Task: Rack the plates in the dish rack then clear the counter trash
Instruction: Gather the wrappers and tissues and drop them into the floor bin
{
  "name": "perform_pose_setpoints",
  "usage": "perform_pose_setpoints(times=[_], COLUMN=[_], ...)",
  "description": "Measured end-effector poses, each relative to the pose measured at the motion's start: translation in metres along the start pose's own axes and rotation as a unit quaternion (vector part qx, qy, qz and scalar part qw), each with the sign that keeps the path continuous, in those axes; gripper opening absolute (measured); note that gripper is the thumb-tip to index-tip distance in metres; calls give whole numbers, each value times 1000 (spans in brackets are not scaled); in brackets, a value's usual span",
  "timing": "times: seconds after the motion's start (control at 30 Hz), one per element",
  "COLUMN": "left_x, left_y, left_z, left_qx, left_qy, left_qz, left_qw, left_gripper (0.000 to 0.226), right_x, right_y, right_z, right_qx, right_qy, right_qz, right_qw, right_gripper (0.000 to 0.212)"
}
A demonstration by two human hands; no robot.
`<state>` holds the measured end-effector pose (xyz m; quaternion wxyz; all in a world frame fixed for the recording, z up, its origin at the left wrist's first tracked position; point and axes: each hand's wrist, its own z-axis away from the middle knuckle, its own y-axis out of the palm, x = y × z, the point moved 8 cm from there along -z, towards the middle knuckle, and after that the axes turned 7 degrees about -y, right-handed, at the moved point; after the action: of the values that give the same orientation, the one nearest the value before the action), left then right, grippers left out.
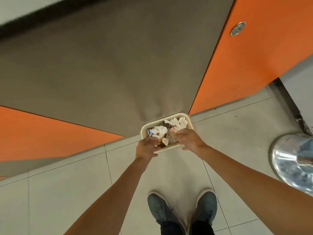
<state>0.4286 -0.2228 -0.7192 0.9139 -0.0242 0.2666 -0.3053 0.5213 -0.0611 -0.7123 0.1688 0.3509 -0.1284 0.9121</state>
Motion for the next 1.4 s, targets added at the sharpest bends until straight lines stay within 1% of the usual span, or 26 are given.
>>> perform_pose_setpoints(times=[0.03, 0.13, 0.23, 0.33, 0.47, 0.53, 0.67, 0.73, 0.87, 1.1, 1.23, 1.4], left_x=[-7, -28, -58, -87, -134, -144, -174, -189, -207, -260, -297, -339], left_y=[-4, -8, -11, -15, -28, -34, -46, -53, -69, -124, -154, -196], left_z=[13, 46, 88, 147, 238, 279, 355, 390, 446, 500, 515, 517], left_qx=[-7, -18, -9, 1, -3, 4, -20, -31, -28, -53, -71, -101], left_qy=[24, 66, 104, 143, 191, 201, 243, 257, 274, 310, 335, 359], left_qz=[-24, -11, 17, 15, 7, 14, 31, 39, 40, 36, 24, 10], left_qw=[999, 998, 994, 990, 982, 979, 969, 965, 961, 949, 939, 928], left_gripper=[20, 25, 22, 21, 22, 24, 27, 26, 22, 22, 21, 24], right_x=[11, 43, 83, 123, 188, 210, 253, 277, 313, 409, 465, 516], right_y=[0, -3, -5, -6, -19, -22, -36, -44, -55, -52, -38, -17], right_z=[10, 40, 76, 121, 191, 226, 292, 317, 356, 395, 402, 398], right_qx=[0, -21, -12, 3, 12, 12, 13, 15, 12, 28, 31, 33], right_qy=[-38, -136, -193, -234, -267, -270, -282, -292, -314, -378, -423, -439], right_qz=[39, 74, 142, 196, 214, 211, 179, 174, 171, 176, 196, 210], right_qw=[998, 988, 971, 952, 940, 939, 943, 940, 934, 909, 884, 873], right_gripper=[10, 29, 36, 35, 32, 30, 27, 25, 15, 13, 12, 14])
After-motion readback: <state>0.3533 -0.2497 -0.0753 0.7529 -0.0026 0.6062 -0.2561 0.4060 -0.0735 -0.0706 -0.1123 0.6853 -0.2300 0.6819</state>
